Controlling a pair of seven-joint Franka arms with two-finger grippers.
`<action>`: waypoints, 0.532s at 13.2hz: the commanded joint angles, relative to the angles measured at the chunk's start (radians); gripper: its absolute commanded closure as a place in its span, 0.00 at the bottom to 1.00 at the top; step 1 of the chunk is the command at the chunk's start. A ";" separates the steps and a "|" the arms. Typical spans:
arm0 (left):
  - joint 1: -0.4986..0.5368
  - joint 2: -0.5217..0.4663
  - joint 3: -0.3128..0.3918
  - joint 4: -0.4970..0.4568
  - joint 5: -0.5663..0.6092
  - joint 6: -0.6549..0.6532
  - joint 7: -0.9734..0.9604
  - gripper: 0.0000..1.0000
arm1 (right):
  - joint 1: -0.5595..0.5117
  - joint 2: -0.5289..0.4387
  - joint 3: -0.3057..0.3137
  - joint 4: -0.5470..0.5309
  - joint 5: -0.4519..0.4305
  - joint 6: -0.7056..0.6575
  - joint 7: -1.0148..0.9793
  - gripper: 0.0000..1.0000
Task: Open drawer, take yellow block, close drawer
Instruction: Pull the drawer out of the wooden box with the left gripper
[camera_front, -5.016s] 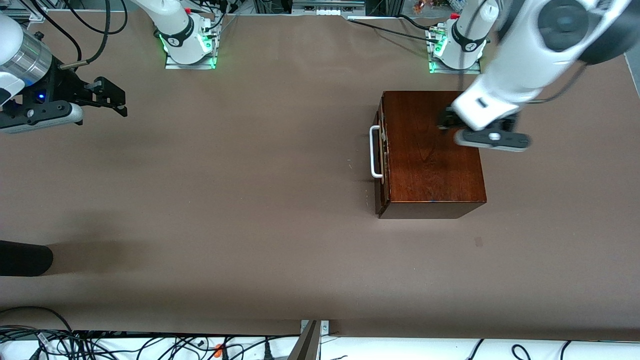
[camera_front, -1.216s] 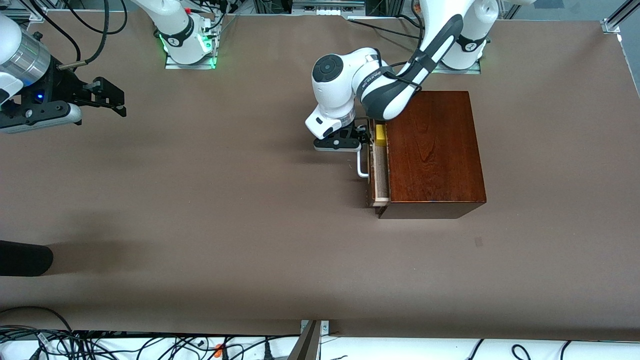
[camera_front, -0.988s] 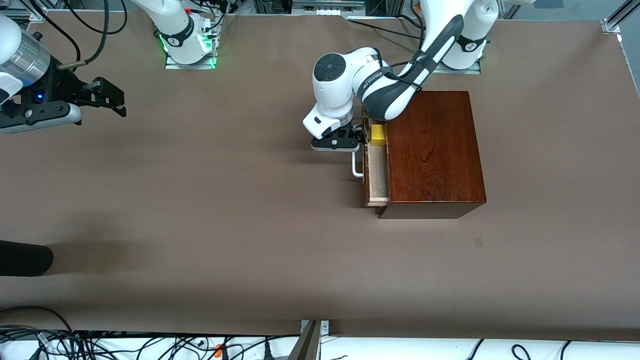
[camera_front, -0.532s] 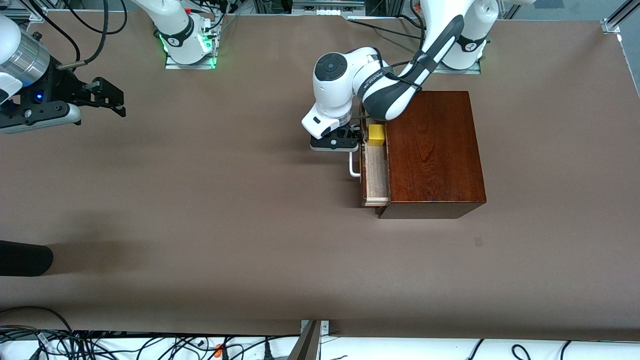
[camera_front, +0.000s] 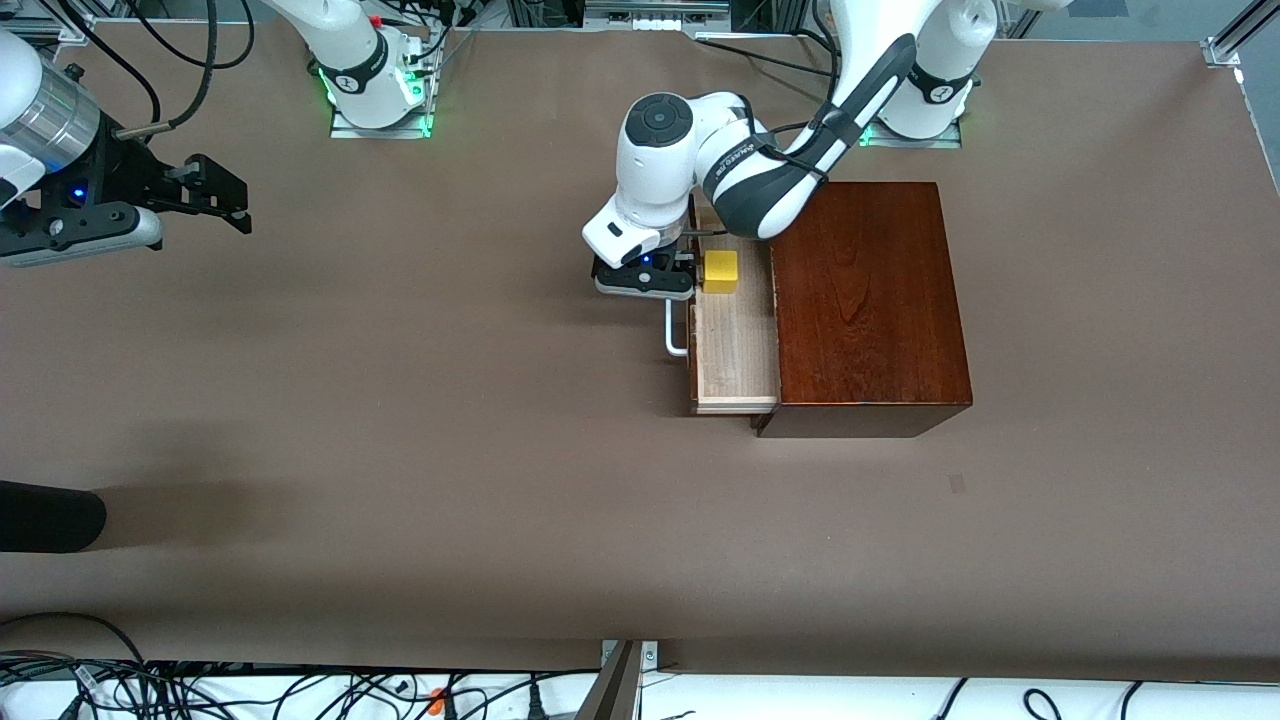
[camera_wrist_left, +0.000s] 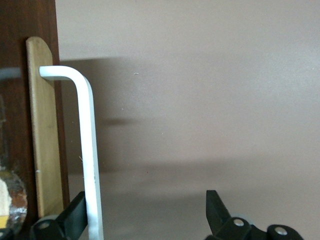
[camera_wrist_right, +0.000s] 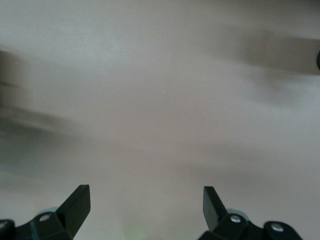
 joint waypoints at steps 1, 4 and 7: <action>0.000 0.013 -0.007 0.042 -0.021 0.017 0.039 0.00 | 0.000 0.005 0.003 0.020 -0.008 -0.019 0.018 0.00; 0.016 -0.044 -0.026 0.045 -0.018 -0.088 0.045 0.00 | 0.000 0.005 0.003 0.020 -0.006 -0.019 0.018 0.00; 0.045 -0.070 -0.053 0.045 -0.020 -0.106 0.045 0.00 | -0.001 0.005 0.002 0.017 -0.005 -0.019 0.016 0.00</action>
